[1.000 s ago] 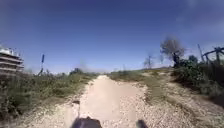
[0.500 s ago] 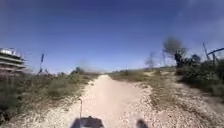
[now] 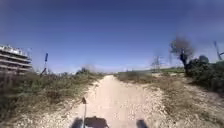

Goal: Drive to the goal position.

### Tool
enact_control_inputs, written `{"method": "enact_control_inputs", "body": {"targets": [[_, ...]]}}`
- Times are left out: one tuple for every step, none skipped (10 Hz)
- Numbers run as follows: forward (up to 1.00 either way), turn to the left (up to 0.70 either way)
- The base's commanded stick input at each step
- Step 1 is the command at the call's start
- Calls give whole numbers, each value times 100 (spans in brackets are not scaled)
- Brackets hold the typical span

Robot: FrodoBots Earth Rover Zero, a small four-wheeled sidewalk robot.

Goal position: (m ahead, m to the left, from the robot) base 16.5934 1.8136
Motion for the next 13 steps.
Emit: {"method": "enact_control_inputs", "body": {"targets": [[50, 0], [50, 0], [50, 0], [50, 0], [50, 0], [50, 0], [50, 0], [50, 0], [50, 0], [50, 0], [50, 0], [50, 0], [50, 0]]}}
